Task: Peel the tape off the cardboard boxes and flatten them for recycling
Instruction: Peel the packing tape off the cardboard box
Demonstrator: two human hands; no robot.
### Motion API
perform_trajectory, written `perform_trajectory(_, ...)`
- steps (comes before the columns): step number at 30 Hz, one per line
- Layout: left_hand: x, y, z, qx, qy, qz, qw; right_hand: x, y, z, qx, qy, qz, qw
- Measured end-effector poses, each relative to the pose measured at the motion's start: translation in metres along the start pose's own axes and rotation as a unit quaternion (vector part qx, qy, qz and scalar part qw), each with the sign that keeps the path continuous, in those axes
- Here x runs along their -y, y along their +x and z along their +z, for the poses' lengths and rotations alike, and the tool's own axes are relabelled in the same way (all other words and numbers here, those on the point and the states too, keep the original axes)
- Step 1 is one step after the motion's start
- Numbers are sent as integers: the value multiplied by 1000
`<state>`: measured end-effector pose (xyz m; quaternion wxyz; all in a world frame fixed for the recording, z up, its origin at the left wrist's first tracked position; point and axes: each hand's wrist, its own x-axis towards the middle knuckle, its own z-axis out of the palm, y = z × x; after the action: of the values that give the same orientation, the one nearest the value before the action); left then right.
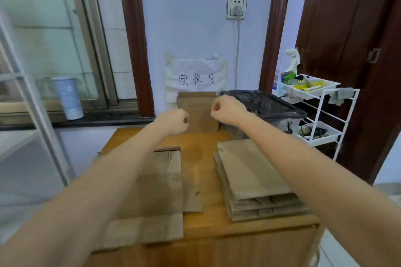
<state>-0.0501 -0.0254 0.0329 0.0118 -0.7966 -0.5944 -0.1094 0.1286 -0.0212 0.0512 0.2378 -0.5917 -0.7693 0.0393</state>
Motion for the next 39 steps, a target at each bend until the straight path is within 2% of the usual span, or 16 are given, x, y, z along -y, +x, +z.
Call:
perform_trajectory(3,31,-37,-9,-7,0,-23,1000,37,-22,24,46,27,-30,998)
perform_trajectory(9,80,-95,-13,-39,-30,-70,996,90,-50,63,86,-32,-72,993)
perform_trajectory(16,112,-129,-2,-75,20,-124,989,98,-61,74,67,-67,-36,995)
perform_trajectory(18,118,-136,6,-82,50,-130,987,92,-64,78,75,-31,-23,996)
perform_trajectory(20,122,-140,15,-96,34,-137,985,87,-68,83,78,11,-18,997)
perform_trajectory(22,123,-143,23,-128,-5,-154,980,85,-72,88,60,16,-25,998)
perform_trajectory(28,120,-148,38,-214,-23,-181,960,81,-81,96,10,7,-37,999)
perform_trajectory(33,117,-149,39,-287,-93,-183,936,77,-81,99,-45,69,-29,996)
perform_trajectory(36,117,-151,39,-294,-117,-162,935,73,-83,103,-81,112,-43,990)
perform_trajectory(39,124,-151,47,-260,-124,-140,947,69,-83,111,-81,115,-73,987)
